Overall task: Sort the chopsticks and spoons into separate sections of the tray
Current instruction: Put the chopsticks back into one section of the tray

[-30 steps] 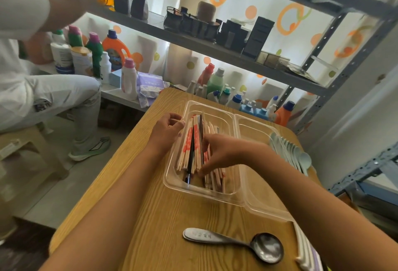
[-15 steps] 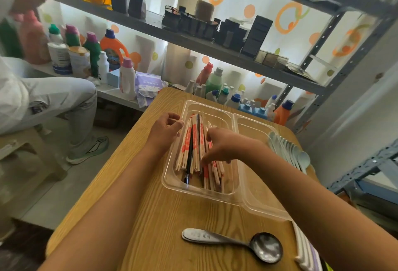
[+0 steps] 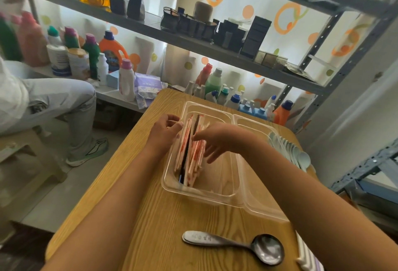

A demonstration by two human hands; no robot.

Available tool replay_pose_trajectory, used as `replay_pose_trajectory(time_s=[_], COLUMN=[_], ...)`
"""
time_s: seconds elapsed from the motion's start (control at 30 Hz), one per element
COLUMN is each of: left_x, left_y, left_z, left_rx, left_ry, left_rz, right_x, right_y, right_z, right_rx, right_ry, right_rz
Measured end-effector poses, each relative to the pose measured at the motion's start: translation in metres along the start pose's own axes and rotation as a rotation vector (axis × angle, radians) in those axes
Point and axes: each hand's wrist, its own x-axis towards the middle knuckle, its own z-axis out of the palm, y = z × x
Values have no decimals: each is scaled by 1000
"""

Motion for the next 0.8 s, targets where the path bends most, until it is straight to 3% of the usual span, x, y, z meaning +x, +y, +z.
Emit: replay_pose_trajectory(time_s=[0.1,0.27,0.4,0.6,0.73,0.8], left_x=[0,0,-1,0,0,-1], left_y=[0,0,1,0,1,2], left_z=[0,0,1,0,1,1], left_rx=[-9,9,7,22,15,18], left_ry=[-3,4,0,5,4,7], left_rz=[3,-1,2,3,0,1], right_x=[-3,-27,-24,-18,-19,-18], right_y=[7,9,16,18,23,25], right_z=[-5,10,26,20,21,27], right_rx=[-158,-473,-679,-540,-671,-727], right_ry=[81,-148,-53,175,-32,-59], right_rz=[-111,-198,-210,-330,-254,-262])
